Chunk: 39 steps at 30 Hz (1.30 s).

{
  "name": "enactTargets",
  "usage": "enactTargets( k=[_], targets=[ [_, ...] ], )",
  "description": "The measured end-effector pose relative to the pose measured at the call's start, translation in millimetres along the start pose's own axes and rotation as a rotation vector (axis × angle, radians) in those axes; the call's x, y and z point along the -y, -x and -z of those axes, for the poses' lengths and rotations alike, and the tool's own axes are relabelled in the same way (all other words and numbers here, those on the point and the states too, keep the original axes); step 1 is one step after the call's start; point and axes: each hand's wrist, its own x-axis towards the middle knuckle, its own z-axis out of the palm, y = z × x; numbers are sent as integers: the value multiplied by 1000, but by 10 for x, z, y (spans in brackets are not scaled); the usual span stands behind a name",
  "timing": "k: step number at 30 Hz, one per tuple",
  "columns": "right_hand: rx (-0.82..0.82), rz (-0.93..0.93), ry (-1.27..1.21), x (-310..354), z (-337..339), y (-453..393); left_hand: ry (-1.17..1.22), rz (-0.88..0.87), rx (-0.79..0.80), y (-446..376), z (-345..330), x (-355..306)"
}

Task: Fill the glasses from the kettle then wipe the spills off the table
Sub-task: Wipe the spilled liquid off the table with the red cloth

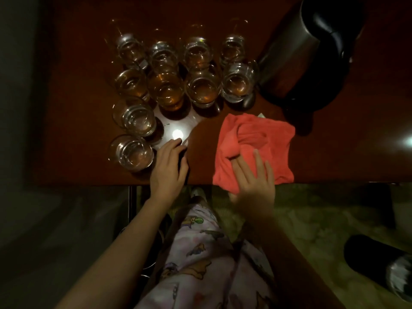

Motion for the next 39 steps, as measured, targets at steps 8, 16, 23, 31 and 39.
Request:
enactTargets(
  k=[8,16,23,31,39],
  targets=[
    [-13,-329,42,-594,23,-24,-114,16,-53,16,-69,-30],
    [35,-448,-91,170,-155,-594,-120,-38,-92,8,-93,20],
    [113,-350,-137,770,-175,-809,-125,-34,-113,10,-135,36],
    [39,74,-201,519,-160,-271,-75,1,-56,48,-89,19],
    [63,171,-277,151,-99,-183,-37,-8,-5,-114,-160,-221]
  ],
)
